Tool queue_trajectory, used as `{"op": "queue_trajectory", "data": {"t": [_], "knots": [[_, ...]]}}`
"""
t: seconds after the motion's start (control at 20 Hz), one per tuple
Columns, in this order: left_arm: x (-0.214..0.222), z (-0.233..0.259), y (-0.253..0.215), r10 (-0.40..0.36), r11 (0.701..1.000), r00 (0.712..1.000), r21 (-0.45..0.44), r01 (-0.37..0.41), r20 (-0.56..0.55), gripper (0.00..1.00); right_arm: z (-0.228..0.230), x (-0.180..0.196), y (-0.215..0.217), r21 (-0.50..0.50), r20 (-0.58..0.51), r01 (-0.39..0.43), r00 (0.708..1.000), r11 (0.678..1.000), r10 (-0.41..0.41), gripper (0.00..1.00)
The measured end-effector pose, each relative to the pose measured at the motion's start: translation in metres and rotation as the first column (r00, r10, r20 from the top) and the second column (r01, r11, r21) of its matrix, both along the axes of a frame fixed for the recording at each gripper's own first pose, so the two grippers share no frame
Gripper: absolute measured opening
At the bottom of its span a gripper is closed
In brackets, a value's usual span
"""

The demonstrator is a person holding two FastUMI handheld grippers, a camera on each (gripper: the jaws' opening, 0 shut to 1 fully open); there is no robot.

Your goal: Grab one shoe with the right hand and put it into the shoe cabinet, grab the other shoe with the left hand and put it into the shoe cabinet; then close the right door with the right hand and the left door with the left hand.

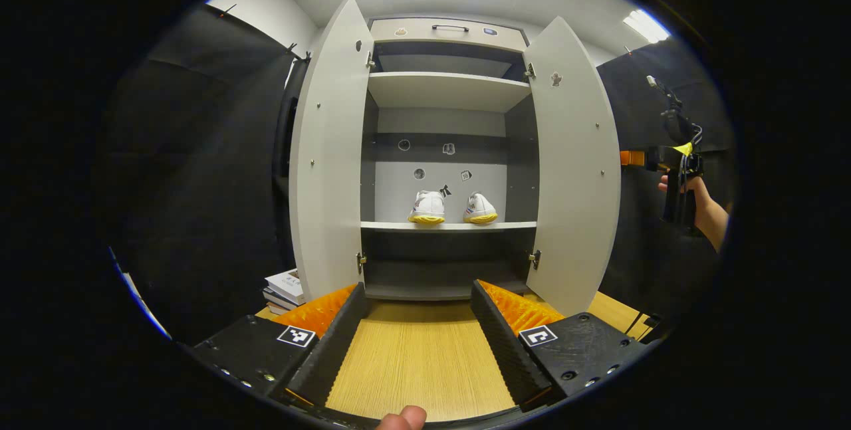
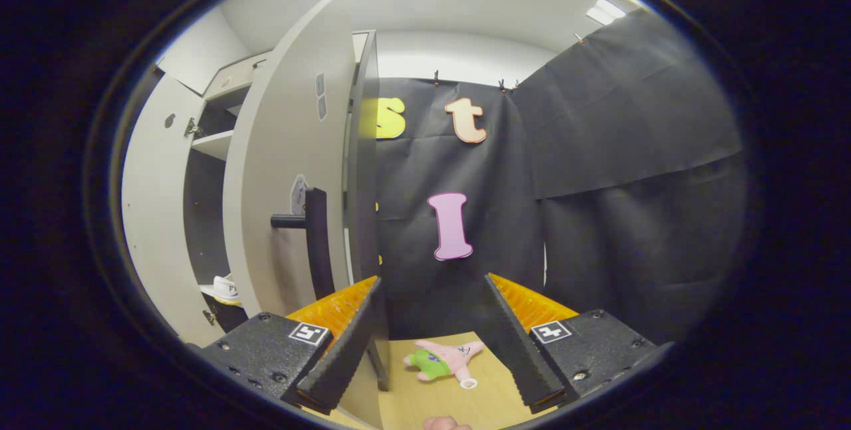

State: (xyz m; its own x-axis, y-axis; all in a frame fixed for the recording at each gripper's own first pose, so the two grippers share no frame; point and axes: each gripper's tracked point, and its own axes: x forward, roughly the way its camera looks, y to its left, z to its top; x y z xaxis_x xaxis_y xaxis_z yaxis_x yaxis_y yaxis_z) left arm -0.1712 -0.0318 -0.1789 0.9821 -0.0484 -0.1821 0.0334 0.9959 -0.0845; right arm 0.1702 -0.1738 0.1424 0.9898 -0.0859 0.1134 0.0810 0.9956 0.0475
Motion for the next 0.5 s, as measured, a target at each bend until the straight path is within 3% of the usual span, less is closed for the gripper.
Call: {"op": "queue_trajectory", "data": {"t": [0.15,0.2,0.5], "knots": [[0.002,0.000,-0.005,-0.018,1.000,1.000,0.003,0.018,0.002,0.95,-0.002,-0.001,0.015,0.012,-0.013,-0.032,0.999,0.999,0.033,0.92],[0.002,0.001,-0.005,-0.020,1.000,1.000,0.006,0.020,0.004,0.95,-0.002,-0.003,0.022,0.014,-0.013,-0.046,0.999,0.999,0.046,0.96],[0.002,-0.002,-0.006,-0.020,1.000,1.000,0.006,0.021,-0.001,0.95,-0.002,0.001,0.099,0.011,-0.001,-0.172,0.985,0.985,0.172,0.96]]}}
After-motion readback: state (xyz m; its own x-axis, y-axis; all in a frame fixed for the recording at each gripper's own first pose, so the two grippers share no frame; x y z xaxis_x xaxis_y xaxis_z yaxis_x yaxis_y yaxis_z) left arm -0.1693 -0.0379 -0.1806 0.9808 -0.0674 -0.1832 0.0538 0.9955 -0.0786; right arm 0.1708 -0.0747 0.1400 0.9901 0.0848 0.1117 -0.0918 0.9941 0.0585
